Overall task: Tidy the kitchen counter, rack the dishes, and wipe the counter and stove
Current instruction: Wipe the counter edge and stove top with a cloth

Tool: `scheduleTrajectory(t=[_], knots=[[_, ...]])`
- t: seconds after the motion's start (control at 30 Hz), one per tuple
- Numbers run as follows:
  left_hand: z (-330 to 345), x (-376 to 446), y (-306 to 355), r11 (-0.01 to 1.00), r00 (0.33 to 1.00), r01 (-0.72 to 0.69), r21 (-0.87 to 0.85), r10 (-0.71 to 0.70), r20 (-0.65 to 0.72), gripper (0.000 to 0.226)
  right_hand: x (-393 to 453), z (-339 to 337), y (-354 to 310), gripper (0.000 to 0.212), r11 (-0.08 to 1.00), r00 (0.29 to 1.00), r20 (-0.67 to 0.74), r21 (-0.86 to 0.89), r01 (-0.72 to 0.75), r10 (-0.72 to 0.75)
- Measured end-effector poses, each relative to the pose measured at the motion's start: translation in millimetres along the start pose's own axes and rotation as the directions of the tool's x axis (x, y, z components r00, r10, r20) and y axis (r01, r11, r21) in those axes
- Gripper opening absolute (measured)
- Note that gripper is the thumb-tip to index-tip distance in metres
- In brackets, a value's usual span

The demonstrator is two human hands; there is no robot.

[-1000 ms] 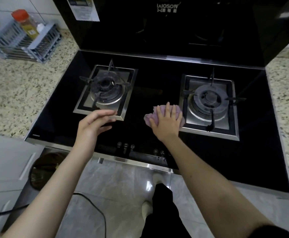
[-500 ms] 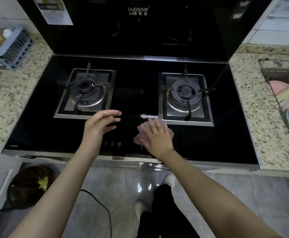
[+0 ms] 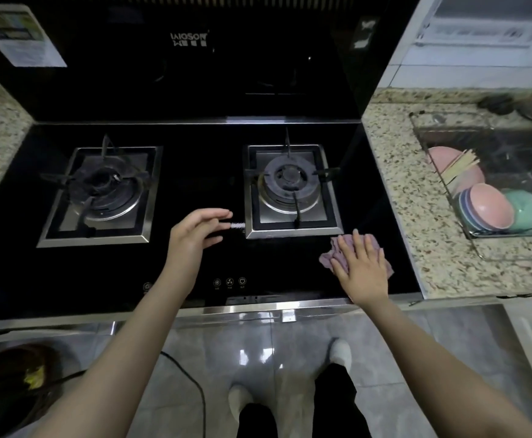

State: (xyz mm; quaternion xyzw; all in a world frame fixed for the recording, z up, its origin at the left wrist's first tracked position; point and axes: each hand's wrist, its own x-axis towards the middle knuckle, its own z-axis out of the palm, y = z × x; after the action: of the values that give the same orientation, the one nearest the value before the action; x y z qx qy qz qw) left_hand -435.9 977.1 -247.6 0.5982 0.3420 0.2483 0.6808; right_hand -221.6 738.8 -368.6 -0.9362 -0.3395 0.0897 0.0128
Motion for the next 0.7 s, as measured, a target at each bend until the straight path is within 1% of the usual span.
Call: scheduleTrajectory(t=[0.07, 0.13, 0.27, 0.43, 0.57, 0.7], knots=[[15, 5, -4, 1.0, 1.0, 0.019, 0.0, -0.019, -0.007, 0.027, 11, -3, 11, 0.06, 0.999, 0.999, 0.003, -0.004, -0.036, 0.036], [33, 10, -9, 0.999, 0.999, 0.048, -0.017, -0.048, -0.023, 0.028, 22, -5, 20, 0.06, 0.999, 0.999, 0.003, -0.017, -0.035, 0.035], [77, 25, -16, 0.995, 0.995, 0.095, -0.026, -0.095, -0.021, 0.027, 45, -9, 37, 0.061, 1.0, 1.0, 0.004, -0.024, 0.011, -0.011], [128, 54, -17, 0.996, 0.996, 0.084, -0.039, -0.085, -0.034, 0.025, 89, -15, 55, 0.062, 0.996, 0.996, 0.018, -0.039, 0.085, -0.084], [153, 85, -17, 0.999, 0.992, 0.048, -0.016, -0.05, -0.116, 0.024, 143, -24, 63, 0.06, 0.986, 0.986, 0.037, -0.014, 0.165, -0.164], [161, 112, -18, 0.999, 0.978, 0.025, -0.031, -0.031, -0.205, 0.028, 205, -36, 60, 0.057, 0.965, 0.965, -0.006, -0.003, 0.263, -0.263]])
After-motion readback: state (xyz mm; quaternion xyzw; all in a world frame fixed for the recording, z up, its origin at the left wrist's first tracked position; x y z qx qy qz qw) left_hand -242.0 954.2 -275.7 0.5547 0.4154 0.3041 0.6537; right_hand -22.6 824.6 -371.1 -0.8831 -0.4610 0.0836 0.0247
